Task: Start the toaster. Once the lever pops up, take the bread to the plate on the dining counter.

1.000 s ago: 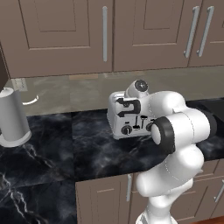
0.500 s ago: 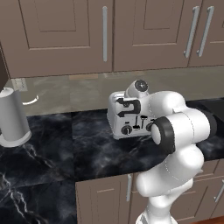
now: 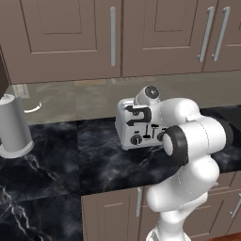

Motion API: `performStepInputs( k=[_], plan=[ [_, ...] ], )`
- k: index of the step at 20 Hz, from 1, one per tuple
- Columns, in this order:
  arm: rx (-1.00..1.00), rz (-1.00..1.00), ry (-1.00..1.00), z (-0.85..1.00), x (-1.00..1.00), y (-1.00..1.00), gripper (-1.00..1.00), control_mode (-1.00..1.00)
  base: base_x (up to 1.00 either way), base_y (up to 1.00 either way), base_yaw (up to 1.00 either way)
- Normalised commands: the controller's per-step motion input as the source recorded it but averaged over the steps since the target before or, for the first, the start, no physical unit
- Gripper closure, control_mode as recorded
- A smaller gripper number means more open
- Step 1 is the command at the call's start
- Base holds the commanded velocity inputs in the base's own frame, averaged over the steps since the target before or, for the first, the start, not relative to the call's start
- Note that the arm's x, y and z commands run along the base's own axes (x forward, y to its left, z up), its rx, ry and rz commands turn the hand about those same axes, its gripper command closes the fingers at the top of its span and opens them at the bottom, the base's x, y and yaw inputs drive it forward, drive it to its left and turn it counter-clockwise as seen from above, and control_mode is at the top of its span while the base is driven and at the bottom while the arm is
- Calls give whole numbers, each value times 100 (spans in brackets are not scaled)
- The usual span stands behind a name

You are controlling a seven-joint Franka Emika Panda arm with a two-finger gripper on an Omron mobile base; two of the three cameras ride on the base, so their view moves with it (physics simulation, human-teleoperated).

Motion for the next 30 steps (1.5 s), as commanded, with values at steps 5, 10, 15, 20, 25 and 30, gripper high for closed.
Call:
performStepInputs(
  k=[5, 10, 15, 20, 25, 30],
  plan=[
    [0, 0, 0, 0, 0, 0, -100, -100, 0, 0, 0],
    [0, 0, 0, 0, 0, 0, -100, -100, 0, 0, 0],
    [0, 0, 0, 0, 0, 0, -100, -100, 0, 0, 0],
    [0, 0, 0, 0, 0, 0, -100, -100, 0, 0, 0],
    [0, 0, 0, 0, 0, 0, -100, -100, 0, 0, 0],
    [0, 0, 0, 0, 0, 0, -100, -100, 0, 0, 0]
  ],
)
